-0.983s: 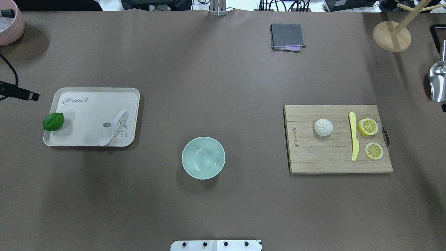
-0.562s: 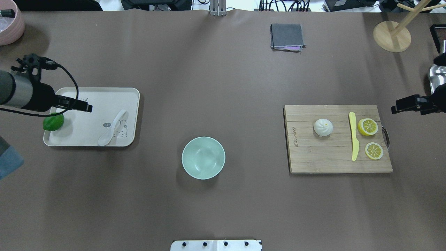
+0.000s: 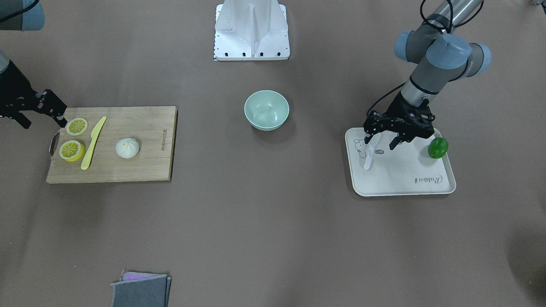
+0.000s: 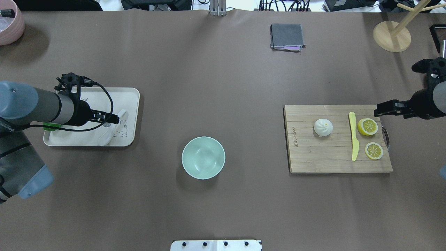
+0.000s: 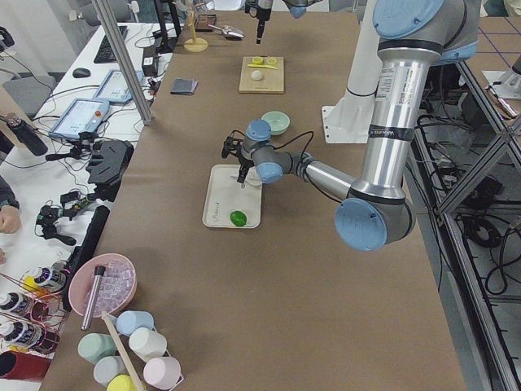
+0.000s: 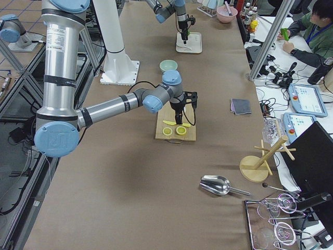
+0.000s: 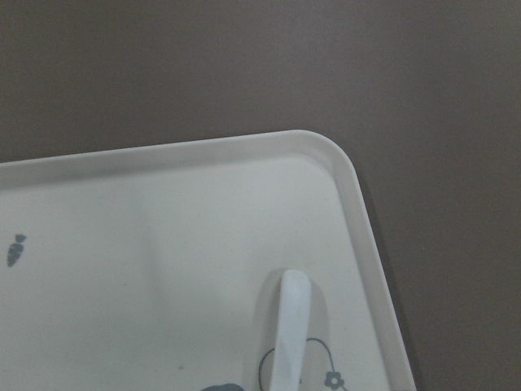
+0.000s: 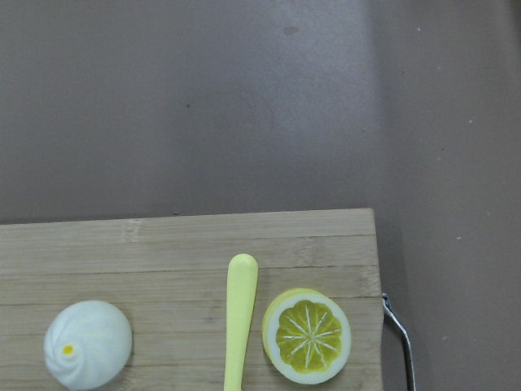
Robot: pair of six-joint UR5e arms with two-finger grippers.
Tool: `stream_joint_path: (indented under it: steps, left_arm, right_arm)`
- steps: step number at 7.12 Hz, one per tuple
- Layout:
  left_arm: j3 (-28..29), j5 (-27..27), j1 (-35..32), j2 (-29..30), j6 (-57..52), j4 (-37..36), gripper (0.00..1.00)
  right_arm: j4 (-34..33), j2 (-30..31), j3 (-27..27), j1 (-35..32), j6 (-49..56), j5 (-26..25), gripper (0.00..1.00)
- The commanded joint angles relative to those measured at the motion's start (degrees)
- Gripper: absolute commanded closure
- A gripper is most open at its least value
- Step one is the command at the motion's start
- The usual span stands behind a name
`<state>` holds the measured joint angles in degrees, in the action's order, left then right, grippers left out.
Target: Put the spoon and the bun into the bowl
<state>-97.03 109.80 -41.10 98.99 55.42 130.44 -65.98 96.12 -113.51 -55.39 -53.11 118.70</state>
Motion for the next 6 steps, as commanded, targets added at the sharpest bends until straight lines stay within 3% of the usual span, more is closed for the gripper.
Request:
stream_joint_path:
  steps: [1, 3, 5, 6]
  left_arm:
    - [1.48, -2.21, 2.34, 0.85, -0.13, -0.01, 0.3]
    - [2.1, -2.22, 2.61, 1.29, -0.13, -0.01, 0.37]
    - [2.45, -2.22, 2.61, 1.38, -0.13, 0.08, 0.54]
    - [2.46, -2.22, 2.61, 1.29, -0.22, 0.08, 0.56]
  right_arm:
    - [-0.03, -0.06, -0.05, 0.11, -0.07, -0.22, 0.0]
    - [-0.03, -0.06, 0.04, 0.11, -0.07, -0.22, 0.0]
    - [-0.03, -0.32, 0.04, 0.11, -0.07, -0.22, 0.0]
    - [-0.03, -0.32, 0.04, 0.11, -0.07, -0.22, 0.0]
